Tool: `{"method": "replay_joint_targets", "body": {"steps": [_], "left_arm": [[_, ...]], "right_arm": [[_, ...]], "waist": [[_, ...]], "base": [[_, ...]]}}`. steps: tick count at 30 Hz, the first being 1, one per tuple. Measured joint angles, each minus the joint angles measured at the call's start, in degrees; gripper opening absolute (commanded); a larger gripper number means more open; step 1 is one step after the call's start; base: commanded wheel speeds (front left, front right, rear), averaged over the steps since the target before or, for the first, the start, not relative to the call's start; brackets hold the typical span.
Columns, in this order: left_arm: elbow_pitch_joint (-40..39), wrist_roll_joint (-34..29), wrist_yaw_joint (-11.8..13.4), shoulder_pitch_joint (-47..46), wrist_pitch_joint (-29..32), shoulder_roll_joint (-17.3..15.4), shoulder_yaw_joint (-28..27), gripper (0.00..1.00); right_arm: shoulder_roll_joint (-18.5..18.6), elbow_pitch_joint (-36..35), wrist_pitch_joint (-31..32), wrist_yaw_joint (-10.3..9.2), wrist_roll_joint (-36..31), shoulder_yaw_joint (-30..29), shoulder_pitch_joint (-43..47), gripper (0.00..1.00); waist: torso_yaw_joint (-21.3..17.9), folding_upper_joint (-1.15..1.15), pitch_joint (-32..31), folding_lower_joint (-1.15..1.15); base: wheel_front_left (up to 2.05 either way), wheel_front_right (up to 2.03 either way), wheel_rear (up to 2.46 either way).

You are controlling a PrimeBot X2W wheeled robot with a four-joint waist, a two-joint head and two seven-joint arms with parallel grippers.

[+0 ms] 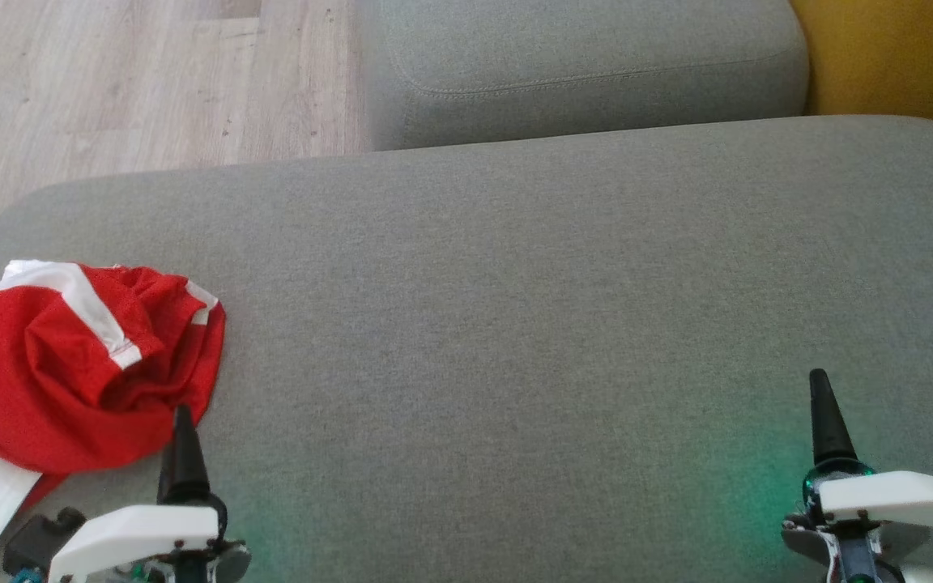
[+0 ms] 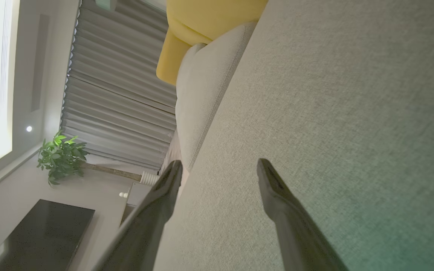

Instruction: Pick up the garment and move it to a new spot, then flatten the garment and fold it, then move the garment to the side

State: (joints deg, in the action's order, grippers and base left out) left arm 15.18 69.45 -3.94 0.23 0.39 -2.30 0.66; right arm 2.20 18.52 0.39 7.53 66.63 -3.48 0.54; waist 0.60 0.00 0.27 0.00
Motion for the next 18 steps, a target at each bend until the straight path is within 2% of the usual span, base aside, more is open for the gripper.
{"method": "replay_joint_targets", "body": {"steps": [18], "left_arm": [[-2.2, -11.8, 2.0, 0.0, -2.9, 0.0, 2.9, 1.00]], "right_arm": [[0.0, -2.0, -3.0, 0.00, -13.2, 2.3, 0.0, 1.00]], "waist": [[0.4, 0.00, 0.0, 0.00]], "base": [[0.00, 0.00, 0.00]]}}
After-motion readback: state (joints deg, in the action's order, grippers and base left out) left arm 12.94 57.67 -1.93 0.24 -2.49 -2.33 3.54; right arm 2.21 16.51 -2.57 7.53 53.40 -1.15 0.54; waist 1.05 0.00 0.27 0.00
